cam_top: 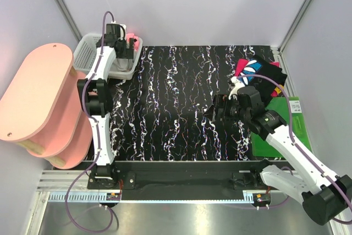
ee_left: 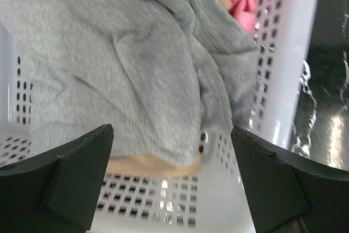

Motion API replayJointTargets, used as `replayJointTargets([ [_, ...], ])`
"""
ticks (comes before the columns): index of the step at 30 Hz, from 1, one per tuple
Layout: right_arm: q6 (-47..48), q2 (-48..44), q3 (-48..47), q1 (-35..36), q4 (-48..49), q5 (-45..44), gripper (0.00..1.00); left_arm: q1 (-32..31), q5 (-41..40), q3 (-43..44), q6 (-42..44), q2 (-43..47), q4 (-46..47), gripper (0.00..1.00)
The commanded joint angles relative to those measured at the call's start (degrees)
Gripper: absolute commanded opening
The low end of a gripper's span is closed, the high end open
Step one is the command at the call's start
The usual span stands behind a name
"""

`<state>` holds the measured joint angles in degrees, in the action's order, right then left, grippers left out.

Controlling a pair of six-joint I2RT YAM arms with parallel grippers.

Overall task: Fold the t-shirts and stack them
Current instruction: Grab crumpled tshirt from bin with the left arm

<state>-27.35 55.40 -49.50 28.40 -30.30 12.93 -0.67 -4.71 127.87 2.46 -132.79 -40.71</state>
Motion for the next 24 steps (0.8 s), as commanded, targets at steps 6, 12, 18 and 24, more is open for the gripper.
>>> replayJointTargets([
  [6, 0.0, -1.3, 2.9, 0.2, 4.1, 3.2, 0.93, 0.6, -1.4, 4.1, -0.8, -3.4, 12.8, 0.94],
  [12, -1.7, -1.9, 1.4, 0.3, 4.8, 5.4, 0.91, 0.6, -1.5, 4.7, 1.1, -7.5, 14.2, 0.94],
  [18, -3.0, -4.8, 1.6, 0.3, 4.7, 6.7, 0.90, 0.7, -2.6, 3.2, 1.8, -8.9, 14.1, 0.94],
  [24, -3.7, -5.7, 2.2, 0.3, 4.6, 7.8, 0.82, 0.6, -2.5, 2.4, 2.4, -8.6, 13.5, 0.42],
])
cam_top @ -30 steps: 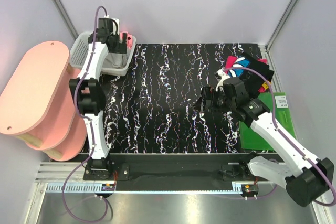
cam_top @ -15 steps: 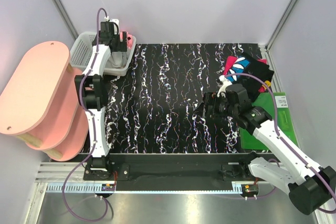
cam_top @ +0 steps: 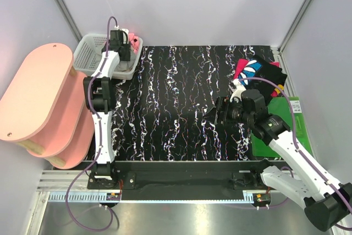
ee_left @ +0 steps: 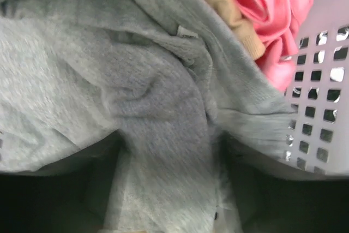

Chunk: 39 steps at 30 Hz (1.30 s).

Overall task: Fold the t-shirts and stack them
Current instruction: Grab crumpled tshirt from bin with the left arm, then move the tshirt to the center of the board

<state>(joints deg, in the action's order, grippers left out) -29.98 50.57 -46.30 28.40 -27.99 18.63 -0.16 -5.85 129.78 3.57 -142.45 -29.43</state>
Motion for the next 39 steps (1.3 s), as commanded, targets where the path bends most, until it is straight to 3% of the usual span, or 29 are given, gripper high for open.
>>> replayJointTargets([
  [1, -1.1, -0.9, -0.9, 0.3, 2.2, 2.3, 0.81, 0.1, -1.5, 0.7, 1.2, 1.5, 1.7, 0.28],
  [2, -1.1, -0.8, -0.9, 0.2, 2.2, 2.5, 0.81, 0.2, -1.5, 0.7, 1.1, 1.9, 1.5, 0.05],
  [3, -1.0, -0.8, -0.8, 0.3, 2.2, 2.5, 0.81, 0.2, -1.4, 0.5, 1.1, 2.4, 1.2, 0.00],
  [9, -0.8, 0.0, 0.4, 0.3, 4.5, 4.2, 0.80, -0.3, 2.9, -4.9, -0.9, 15.1, -0.6, 0.00],
  [15, 0.6, 2.0, 0.8, 0.3, 6.6, 6.1, 0.79, -3.8, 5.5, -13.7, 1.9, 40.8, -0.8, 0.00],
  [17, 1.0, 2.2, 1.0, 0.5, 7.1, 6.5, 0.79, -4.7, 7.5, -15.2, 3.1, 45.7, -0.9, 0.00],
  [24, 1.3, 0.9, 2.4, 0.4, 7.7, 6.3, 0.78, -12.6, 14.0, -20.1, 7.5, 61.7, -11.5, 0.00],
  [31, 1.0, -3.5, 2.0, 0.5, 7.2, 4.4, 0.76, -22.9, 19.6, -36.8, 11.4, 68.5, -19.4, 0.00],
  [39, 1.1, -5.3, 0.4, 0.5, 5.2, 3.3, 0.75, -38.8, 12.0, -45.8, 12.1, 62.8, -22.6, 0.00],
])
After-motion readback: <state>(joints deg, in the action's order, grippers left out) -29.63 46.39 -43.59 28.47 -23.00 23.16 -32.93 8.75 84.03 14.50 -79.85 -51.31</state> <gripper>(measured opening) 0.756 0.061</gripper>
